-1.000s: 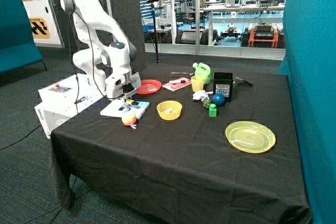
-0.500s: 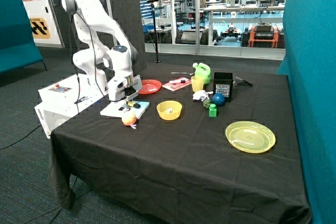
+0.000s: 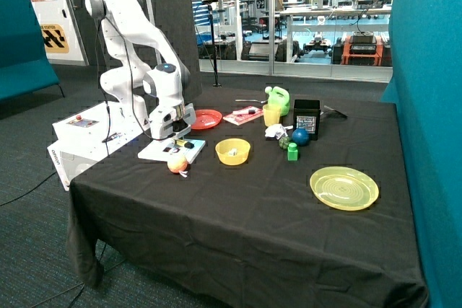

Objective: Put a highlighter on each book

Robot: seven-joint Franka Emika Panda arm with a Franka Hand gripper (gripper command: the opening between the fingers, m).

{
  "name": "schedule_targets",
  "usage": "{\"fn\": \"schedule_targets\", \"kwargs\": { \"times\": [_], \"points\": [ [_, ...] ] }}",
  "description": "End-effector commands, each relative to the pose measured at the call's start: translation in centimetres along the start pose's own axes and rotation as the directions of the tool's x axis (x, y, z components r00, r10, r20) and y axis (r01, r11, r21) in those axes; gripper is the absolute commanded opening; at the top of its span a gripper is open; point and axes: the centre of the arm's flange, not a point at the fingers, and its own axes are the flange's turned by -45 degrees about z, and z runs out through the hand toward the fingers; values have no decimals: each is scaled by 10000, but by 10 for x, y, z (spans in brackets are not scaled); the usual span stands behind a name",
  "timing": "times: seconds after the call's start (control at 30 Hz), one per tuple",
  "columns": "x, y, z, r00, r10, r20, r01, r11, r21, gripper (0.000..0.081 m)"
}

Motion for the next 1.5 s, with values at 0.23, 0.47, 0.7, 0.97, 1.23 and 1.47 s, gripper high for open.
{"fn": "schedule_targets", "kwargs": {
  "times": [0.23, 0.47, 0.7, 0.97, 1.23, 1.47],
  "points": [
    [-3, 8, -9, 10000, 22, -20, -22, 10000, 0, 577],
    [3, 5, -33, 9998, -212, -20, 212, 9998, -1, 550],
    [15, -7, -62, 9986, -526, -20, 526, 9986, -1, 423],
    [29, -35, -82, 9917, -1282, -20, 1282, 9917, -3, 349],
    [37, -74, -90, 9765, -2156, -20, 2156, 9765, -5, 327],
    [39, -103, -94, 9606, -2780, -19, 2780, 9606, -6, 315]
  ]
}}
